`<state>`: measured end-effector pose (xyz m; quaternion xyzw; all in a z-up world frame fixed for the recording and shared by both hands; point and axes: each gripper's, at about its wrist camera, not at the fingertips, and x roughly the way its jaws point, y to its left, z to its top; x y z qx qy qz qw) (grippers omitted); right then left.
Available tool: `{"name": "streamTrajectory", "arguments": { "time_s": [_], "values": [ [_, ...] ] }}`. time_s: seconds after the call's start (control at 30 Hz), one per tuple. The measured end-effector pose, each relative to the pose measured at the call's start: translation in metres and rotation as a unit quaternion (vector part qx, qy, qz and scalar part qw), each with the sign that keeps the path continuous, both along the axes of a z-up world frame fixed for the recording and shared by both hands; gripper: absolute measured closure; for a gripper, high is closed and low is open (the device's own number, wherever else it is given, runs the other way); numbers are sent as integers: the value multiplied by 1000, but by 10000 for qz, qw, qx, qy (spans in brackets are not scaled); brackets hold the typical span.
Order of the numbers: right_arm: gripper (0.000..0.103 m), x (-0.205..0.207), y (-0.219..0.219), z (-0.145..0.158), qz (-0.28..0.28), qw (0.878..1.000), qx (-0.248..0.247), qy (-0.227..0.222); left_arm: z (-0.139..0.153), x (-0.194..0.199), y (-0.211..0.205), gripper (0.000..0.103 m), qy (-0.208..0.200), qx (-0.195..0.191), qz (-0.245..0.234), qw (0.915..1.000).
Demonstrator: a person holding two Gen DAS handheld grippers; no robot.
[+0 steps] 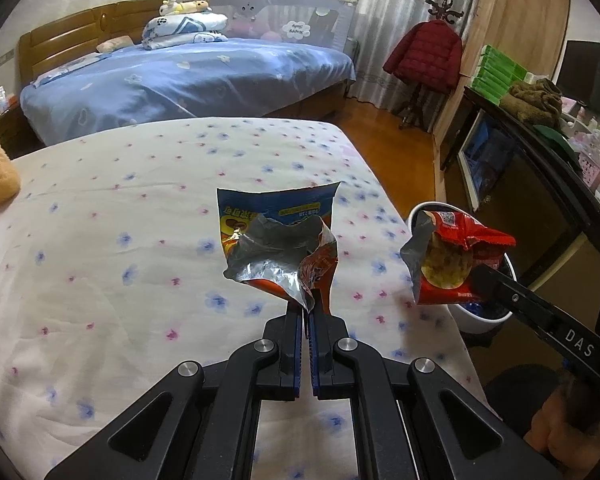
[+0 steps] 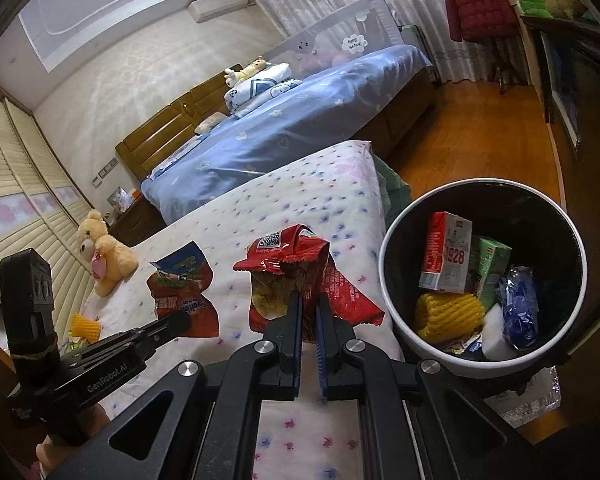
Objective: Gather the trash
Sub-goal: 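Carry the foil wrapper and red chip bag over the trash bin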
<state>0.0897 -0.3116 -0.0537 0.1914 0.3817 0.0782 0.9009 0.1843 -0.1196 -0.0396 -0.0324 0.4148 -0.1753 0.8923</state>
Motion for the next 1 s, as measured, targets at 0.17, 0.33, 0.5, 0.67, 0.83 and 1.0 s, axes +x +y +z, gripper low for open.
{"name": "streamTrajectory", "arguments": {
  "time_s": [0.17, 0.33, 0.5, 0.67, 0.83, 1.0],
  "values": [
    [97, 0, -6, 0, -57, 10000, -5, 23, -1, 4, -9, 101, 6, 9, -106, 9999],
    [97, 0, -11, 0, -105, 9999, -15, 46, -2, 7, -17, 101, 15, 0, -205, 9998],
    [97, -2, -17, 2, -150, 9999, -44, 50, -2, 11, -23, 101, -4, 1, -311, 9995],
    [97, -3, -24, 1, -233, 9997, -40, 72, -5, 15, -30, 101, -8, 16, -420, 9991],
    [97, -5, -31, 0, -304, 9995, -51, 86, -6, 16, -38, 101, 15, 25, -514, 9987],
    [97, -7, -36, 1, -361, 9993, -61, 93, -6, 18, -44, 101, 21, 25, -595, 9982]
  ]
}}
